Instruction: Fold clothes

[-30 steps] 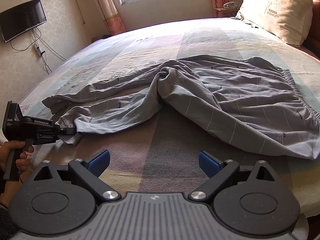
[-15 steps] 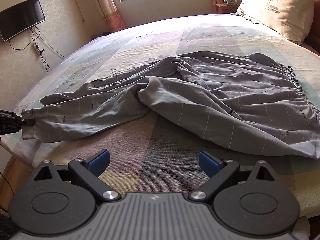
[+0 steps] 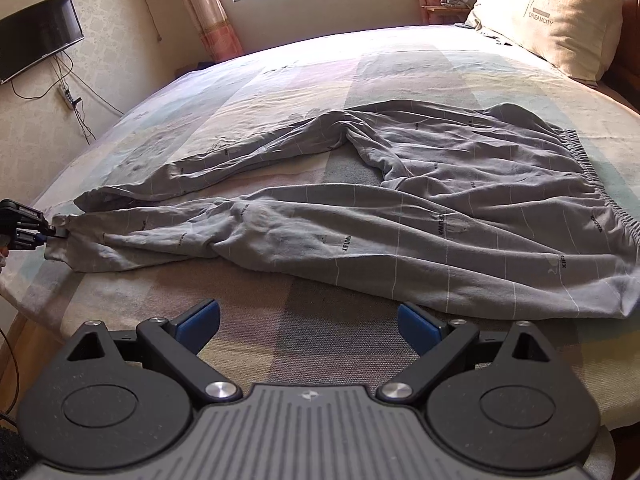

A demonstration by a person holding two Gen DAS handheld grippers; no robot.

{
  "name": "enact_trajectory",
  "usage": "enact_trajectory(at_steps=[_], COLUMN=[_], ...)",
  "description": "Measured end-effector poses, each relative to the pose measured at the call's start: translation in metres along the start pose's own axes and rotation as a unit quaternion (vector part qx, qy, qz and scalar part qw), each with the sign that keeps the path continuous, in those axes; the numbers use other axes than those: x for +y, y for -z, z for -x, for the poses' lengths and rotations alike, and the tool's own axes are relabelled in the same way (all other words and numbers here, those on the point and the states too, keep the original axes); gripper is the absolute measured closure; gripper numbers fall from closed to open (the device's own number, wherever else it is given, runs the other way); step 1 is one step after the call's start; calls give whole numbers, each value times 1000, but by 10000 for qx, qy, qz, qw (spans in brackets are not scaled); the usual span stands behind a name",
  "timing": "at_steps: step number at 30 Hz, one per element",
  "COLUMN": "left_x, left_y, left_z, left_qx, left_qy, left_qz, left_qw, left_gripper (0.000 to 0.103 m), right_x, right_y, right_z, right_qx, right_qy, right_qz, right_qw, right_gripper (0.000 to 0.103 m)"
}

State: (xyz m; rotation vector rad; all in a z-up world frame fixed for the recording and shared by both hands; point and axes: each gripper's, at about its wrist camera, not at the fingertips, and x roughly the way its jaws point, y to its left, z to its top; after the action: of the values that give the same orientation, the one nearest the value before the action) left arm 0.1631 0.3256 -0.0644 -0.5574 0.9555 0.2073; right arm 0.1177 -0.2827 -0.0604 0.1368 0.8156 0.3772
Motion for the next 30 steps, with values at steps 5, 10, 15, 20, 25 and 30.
enact_trajectory(at_steps=[5,10,15,20,25,30], left_x=[9,8,27,44,44,35], left_y=[-6,28,68,77,74,77], left_z=[20,22,-1,-16,-33,-35], left_qx=[-253,96,450,-20,-498,-770], left_qy=[63,571,1046,1394,1577,1524], left_qz=[163,520,1432,2045,2316,2053], left_qw=[9995,9970,9831,9689,9586,9637], left_gripper=[72,60,60,60,59,60], right_x=[1,4,5,3,-5,-26], right_y=[-1,-2,-1,-3,-1,5], right_z=[-5,-11,-14,-10,-7,-3], right_qx=[50,77,142,65,41,7], right_qy=[-44,-113,-167,-151,-89,-96], right_qz=[-24,3,35,-24,-257,-742], right_qw=[10000,9999,9998,9999,9996,9972], right_gripper=[5,5,5,5,5,5])
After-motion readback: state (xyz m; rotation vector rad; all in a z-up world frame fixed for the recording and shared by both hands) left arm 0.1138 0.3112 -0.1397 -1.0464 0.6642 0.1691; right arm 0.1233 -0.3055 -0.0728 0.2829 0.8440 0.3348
